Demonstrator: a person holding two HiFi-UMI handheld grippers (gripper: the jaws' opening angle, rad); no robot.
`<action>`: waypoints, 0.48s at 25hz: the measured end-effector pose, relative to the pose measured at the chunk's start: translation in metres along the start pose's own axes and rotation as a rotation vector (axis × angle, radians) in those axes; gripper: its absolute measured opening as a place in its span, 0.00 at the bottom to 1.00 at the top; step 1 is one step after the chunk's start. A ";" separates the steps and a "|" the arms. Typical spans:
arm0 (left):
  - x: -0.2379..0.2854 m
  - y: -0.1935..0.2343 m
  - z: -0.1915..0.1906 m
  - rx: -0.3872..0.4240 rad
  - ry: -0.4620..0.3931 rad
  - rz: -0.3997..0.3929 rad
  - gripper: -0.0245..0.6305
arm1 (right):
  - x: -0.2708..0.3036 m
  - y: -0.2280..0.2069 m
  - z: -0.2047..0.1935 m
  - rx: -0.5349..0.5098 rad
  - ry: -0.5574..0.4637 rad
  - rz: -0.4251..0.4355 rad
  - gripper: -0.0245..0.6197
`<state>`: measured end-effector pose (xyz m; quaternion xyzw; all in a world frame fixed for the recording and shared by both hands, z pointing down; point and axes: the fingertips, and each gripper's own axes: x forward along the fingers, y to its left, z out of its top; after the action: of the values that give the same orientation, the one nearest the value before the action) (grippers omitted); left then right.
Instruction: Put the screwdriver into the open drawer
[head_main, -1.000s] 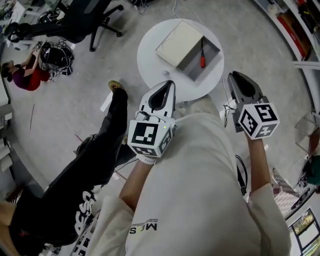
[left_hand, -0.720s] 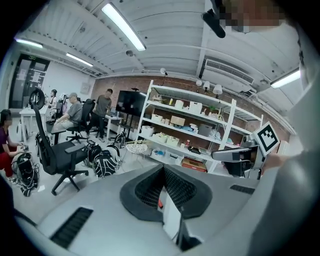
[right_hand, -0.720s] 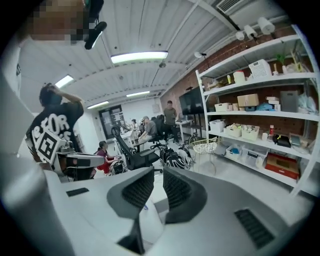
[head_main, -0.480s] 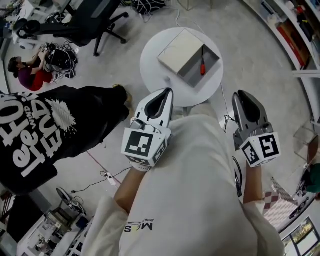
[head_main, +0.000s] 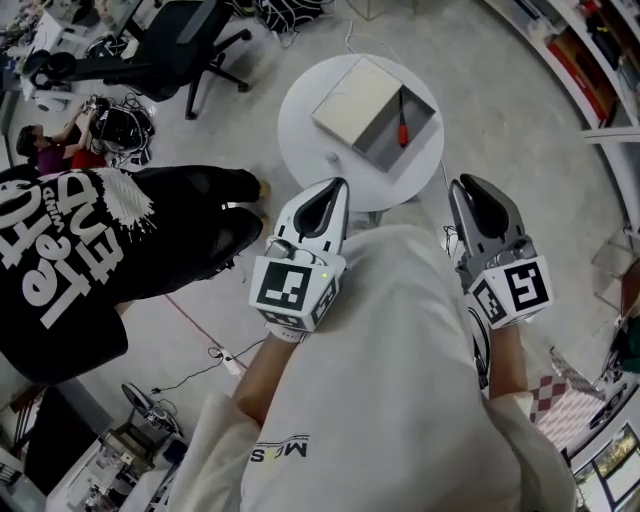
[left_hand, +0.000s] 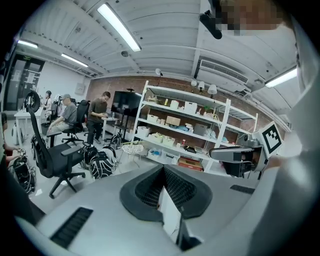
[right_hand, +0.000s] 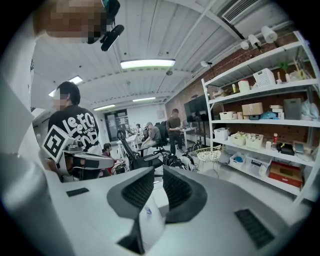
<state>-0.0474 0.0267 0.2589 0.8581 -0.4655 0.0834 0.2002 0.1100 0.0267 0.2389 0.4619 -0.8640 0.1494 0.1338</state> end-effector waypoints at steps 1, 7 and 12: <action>0.001 -0.001 0.000 0.000 0.000 -0.002 0.05 | 0.002 0.002 -0.001 -0.006 0.003 0.002 0.21; 0.004 0.001 -0.001 -0.004 0.002 -0.008 0.05 | 0.011 0.008 0.003 -0.026 0.007 0.010 0.21; 0.006 0.004 0.002 -0.011 -0.009 -0.009 0.05 | 0.014 0.008 0.004 -0.037 0.012 0.006 0.21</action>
<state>-0.0471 0.0194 0.2598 0.8593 -0.4632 0.0759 0.2034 0.0953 0.0183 0.2392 0.4556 -0.8673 0.1365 0.1472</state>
